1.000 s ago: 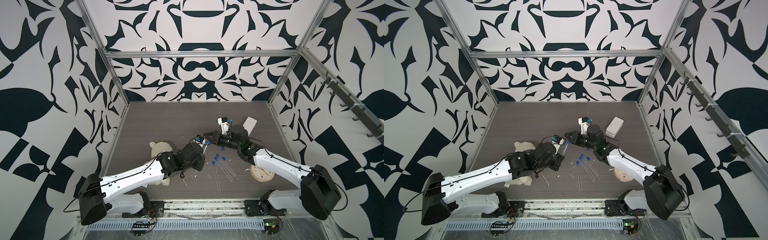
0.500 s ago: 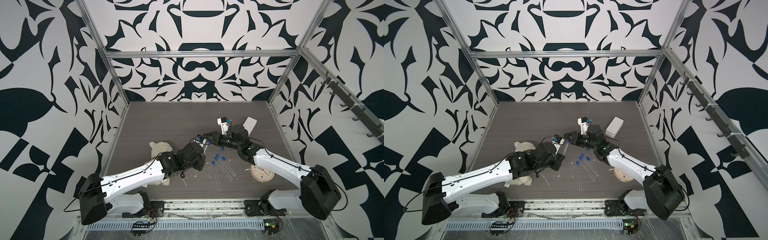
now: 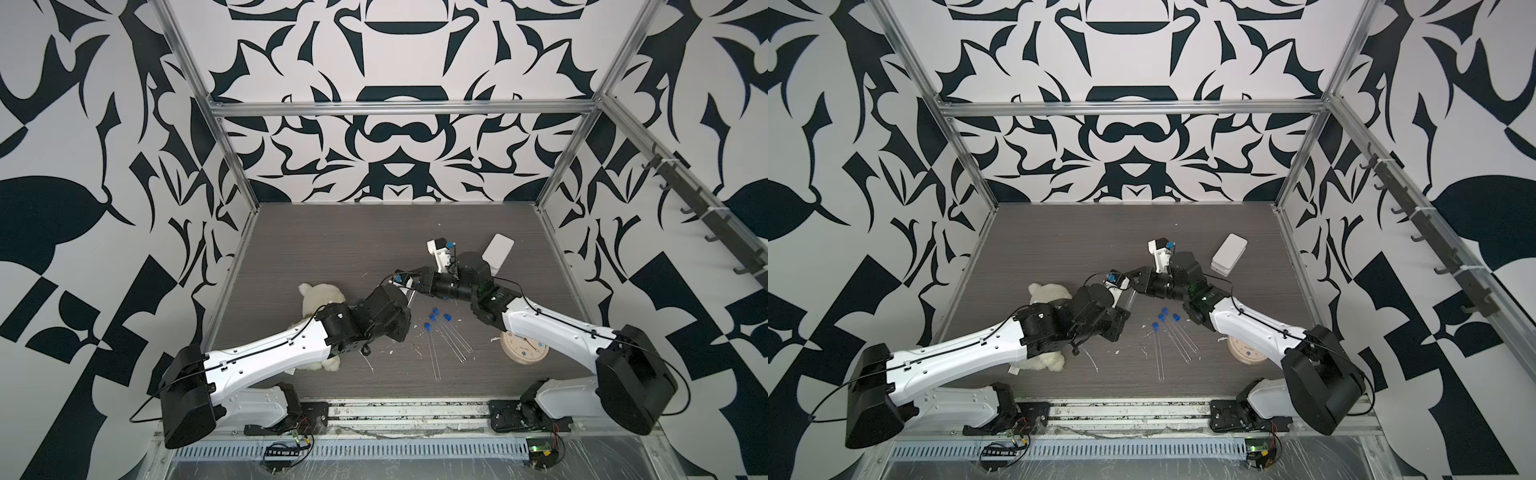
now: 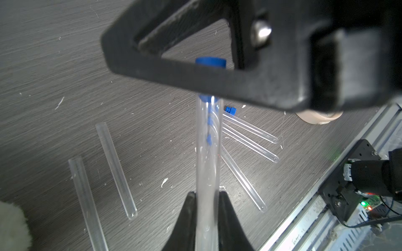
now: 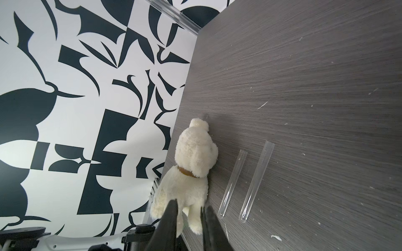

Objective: Remove stoppers from test tubes
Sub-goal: Open the stopper on the test tube.

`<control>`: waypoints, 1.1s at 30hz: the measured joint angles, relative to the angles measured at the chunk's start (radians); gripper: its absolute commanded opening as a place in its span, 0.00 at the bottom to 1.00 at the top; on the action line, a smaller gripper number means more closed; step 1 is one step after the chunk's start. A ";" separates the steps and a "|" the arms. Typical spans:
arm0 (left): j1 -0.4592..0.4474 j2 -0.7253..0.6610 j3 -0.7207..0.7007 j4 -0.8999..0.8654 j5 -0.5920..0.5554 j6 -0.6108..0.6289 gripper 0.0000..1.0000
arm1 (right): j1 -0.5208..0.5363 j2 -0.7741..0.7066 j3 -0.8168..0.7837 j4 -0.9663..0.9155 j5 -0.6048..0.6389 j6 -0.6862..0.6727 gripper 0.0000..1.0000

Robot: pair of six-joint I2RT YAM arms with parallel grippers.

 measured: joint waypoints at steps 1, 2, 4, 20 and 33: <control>0.000 0.000 0.000 0.002 0.000 0.000 0.18 | 0.001 0.002 0.000 0.000 0.000 0.000 0.20; 0.000 0.000 0.000 0.003 0.000 0.001 0.18 | 0.002 0.003 0.000 0.000 0.000 0.000 0.19; 0.000 0.000 0.000 0.003 0.000 0.003 0.18 | 0.002 0.003 0.000 0.001 0.000 0.001 0.20; 0.000 -0.001 0.000 0.003 -0.003 0.000 0.18 | 0.001 -0.007 0.000 -0.009 0.030 -0.018 0.23; 0.000 -0.003 0.000 0.003 -0.003 -0.001 0.18 | -0.001 -0.007 0.002 -0.011 0.038 -0.026 0.24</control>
